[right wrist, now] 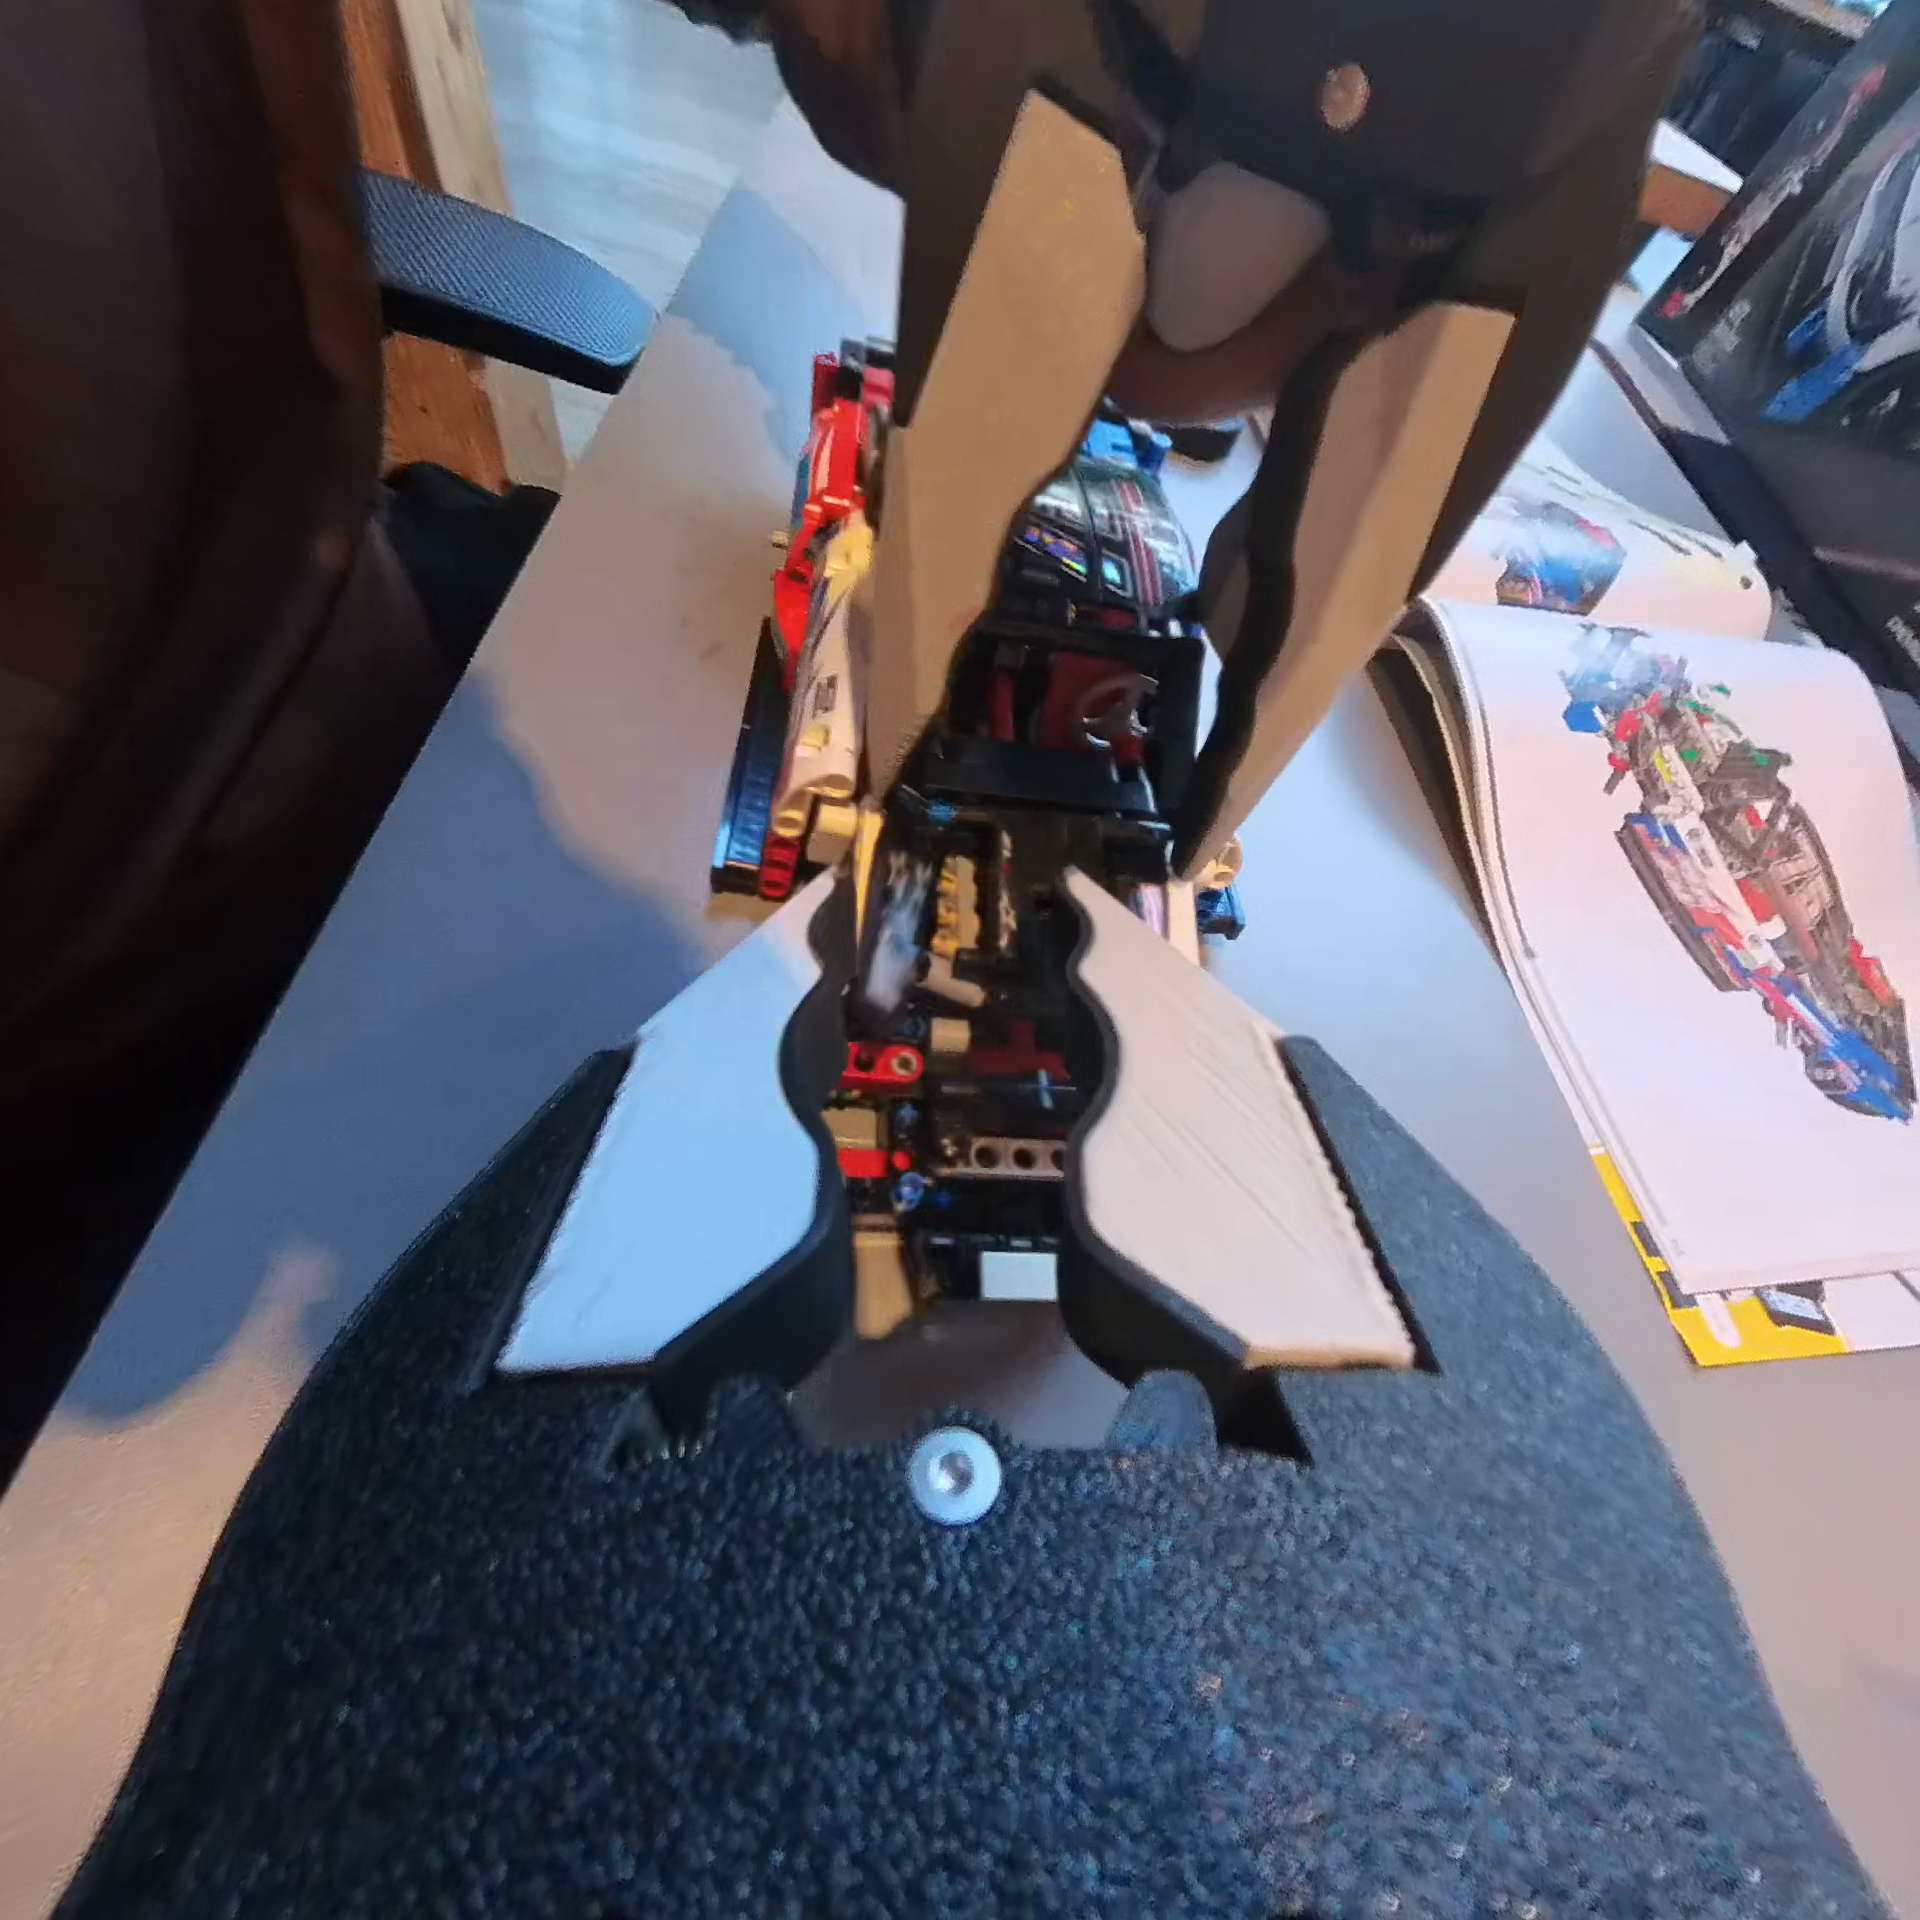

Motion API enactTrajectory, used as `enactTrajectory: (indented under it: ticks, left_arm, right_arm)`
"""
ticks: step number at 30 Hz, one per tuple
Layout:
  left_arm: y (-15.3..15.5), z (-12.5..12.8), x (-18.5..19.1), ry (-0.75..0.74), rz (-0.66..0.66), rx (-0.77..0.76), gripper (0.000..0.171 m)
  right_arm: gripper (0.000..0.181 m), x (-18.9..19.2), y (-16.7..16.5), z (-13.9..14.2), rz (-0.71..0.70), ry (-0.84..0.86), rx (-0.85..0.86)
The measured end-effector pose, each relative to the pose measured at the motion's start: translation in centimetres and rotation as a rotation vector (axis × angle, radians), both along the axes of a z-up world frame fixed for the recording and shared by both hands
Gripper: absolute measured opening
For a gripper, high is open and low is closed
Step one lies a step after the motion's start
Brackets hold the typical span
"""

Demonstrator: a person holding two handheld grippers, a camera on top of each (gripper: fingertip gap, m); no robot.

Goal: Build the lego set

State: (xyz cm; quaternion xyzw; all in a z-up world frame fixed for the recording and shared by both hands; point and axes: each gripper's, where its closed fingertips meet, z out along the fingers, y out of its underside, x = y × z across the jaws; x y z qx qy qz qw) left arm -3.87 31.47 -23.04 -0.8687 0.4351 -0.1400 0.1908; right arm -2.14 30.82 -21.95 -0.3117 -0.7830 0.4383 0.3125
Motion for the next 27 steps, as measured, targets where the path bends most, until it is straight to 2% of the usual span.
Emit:
enactTrajectory:
  ticks: [7,11,15,17,19,23,27]
  left_arm:
    - [-0.3,0.1,-0.2,-0.004,-0.005,0.011,0.064]
    - [-0.3,0.1,-0.3,-0.011,0.0,0.018,0.063]
    - [-0.2,0.3,-0.3,-0.031,0.025,0.009,0.065]
    - [-0.3,0.4,-0.5,-0.038,0.042,0.013,0.066]
    - [-0.4,0.9,-0.7,-0.052,0.069,0.024,0.064]
    - [-1.1,3.3,-1.3,-0.108,0.155,0.094,0.064]
    - [-2.9,6.0,-2.9,-0.178,0.276,0.19,0.064]
  right_arm:
    - [0.015,0.2,-0.7,-0.3,0.005,0.035,0.127]
    - [0.014,0.4,-0.6,-0.4,0.01,0.023,0.145]
    - [0.01,0.6,-0.8,-0.5,0.018,0.05,0.26]
    - [0.014,0.8,-0.9,-0.4,0.015,0.056,0.288]
    - [0.021,0.9,-0.7,-0.1,-0.014,0.047,0.231]
    - [0.026,1.8,-0.8,1.8,-0.07,0.055,-0.075]
    - [0.023,1.9,-0.4,1.1,-0.162,0.029,-0.015]
